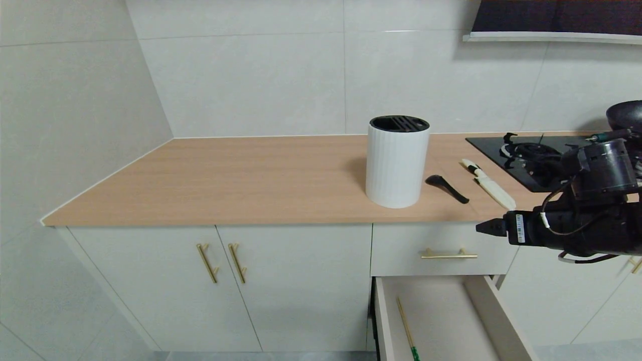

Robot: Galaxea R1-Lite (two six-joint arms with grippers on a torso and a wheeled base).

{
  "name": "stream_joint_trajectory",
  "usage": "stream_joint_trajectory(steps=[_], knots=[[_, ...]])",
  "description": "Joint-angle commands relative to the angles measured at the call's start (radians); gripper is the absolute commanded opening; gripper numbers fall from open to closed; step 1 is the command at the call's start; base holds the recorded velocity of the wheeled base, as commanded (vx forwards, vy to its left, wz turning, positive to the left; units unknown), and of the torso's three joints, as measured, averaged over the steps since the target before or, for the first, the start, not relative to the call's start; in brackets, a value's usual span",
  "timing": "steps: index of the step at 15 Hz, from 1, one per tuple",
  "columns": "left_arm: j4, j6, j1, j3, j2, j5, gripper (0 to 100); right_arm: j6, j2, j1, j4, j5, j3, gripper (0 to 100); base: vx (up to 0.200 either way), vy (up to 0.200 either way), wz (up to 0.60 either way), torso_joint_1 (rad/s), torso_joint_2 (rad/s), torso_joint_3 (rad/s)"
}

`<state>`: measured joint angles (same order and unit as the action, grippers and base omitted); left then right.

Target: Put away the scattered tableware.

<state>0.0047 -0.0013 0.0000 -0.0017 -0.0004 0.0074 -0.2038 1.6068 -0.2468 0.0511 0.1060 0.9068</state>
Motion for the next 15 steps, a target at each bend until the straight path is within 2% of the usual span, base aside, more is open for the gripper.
stream_joint_trajectory(steps=[1,3,5,7,9,13,15], knots=[[0.000,0.000,0.000,0.000,0.000,0.000,100,0.000,0.005,-0.002,0.001,0.001,0.001,100,0.000,0.000,0.00,0.222,-0.50,-0.281],[0.000,0.000,0.000,0.000,0.000,0.000,100,0.000,0.018,-0.002,0.015,0.004,0.006,100,0.000,0.000,0.00,0.107,-0.24,-0.139],[0.000,0.000,0.000,0.000,0.000,0.000,100,-0.008,0.056,-0.002,0.093,0.034,0.018,100,0.000,0.000,0.00,0.039,-0.08,-0.049],[0.000,0.000,0.000,0.000,0.000,0.000,100,0.000,0.117,0.021,0.300,0.067,0.006,100,0.000,0.000,0.00,0.000,0.00,0.000],[0.000,0.000,0.000,0.000,0.000,0.000,100,0.034,0.197,0.055,0.357,0.055,0.067,100,0.000,0.000,0.00,0.000,0.00,0.000],[0.000,0.000,0.000,0.000,0.000,0.000,100,0.109,0.367,0.129,0.357,-0.068,0.271,100,0.000,0.000,0.00,0.000,0.00,0.000],[0.000,0.000,0.000,0.000,0.000,0.000,100,0.142,0.413,0.155,0.346,-0.169,0.334,100,0.000,0.000,0.00,0.000,0.00,0.000]])
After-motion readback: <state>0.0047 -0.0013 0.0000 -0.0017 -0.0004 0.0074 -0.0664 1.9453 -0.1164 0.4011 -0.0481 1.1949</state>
